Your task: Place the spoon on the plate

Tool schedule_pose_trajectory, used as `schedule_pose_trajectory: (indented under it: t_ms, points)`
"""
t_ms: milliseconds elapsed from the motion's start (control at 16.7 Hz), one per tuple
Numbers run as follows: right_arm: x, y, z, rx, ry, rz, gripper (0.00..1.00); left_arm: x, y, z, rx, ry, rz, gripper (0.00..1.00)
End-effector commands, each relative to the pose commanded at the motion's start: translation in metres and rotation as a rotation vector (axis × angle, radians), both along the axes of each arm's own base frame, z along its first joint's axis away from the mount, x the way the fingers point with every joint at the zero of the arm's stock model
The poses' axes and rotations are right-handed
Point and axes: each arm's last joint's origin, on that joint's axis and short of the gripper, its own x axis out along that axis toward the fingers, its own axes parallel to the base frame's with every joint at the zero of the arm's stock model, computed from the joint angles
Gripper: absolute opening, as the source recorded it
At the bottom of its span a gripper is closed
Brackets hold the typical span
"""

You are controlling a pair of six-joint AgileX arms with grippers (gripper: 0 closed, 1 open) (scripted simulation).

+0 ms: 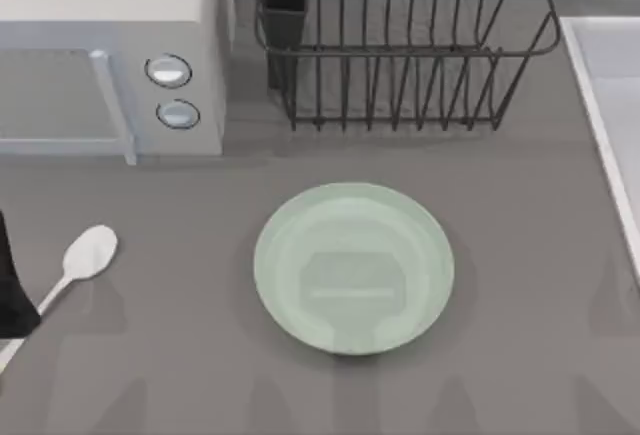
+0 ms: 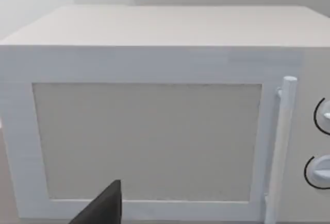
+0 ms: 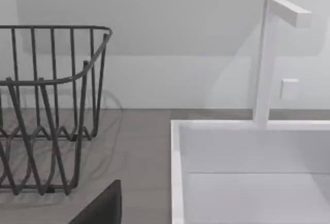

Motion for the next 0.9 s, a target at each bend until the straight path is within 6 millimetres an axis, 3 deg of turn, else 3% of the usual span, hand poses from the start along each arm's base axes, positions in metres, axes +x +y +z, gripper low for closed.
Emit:
schedule_pose_trajectory:
  t_ms: [240, 540, 720, 900]
  points:
    - [0.0, 0.0, 0.0, 0.0, 0.0, 0.0, 1.0, -0.001, 0.0, 0.007, 0.014, 0.012, -0.001, 1.0]
    - [0.0, 0.0, 0.0, 0.0, 0.0, 0.0, 1.0, 0.007, 0.0, 0.045, 0.108, 0.214, -0.009, 1.0]
    - [0.0, 0.0, 0.0, 0.0, 0.0, 0.0, 1.0, 0.03, 0.001, 0.063, 0.188, 0.483, -0.036, 1.0]
    - [0.0, 0.0, 0.0, 0.0, 0.0, 0.0, 1.0, 0.067, 0.002, 0.063, 0.266, 0.826, -0.103, 1.0]
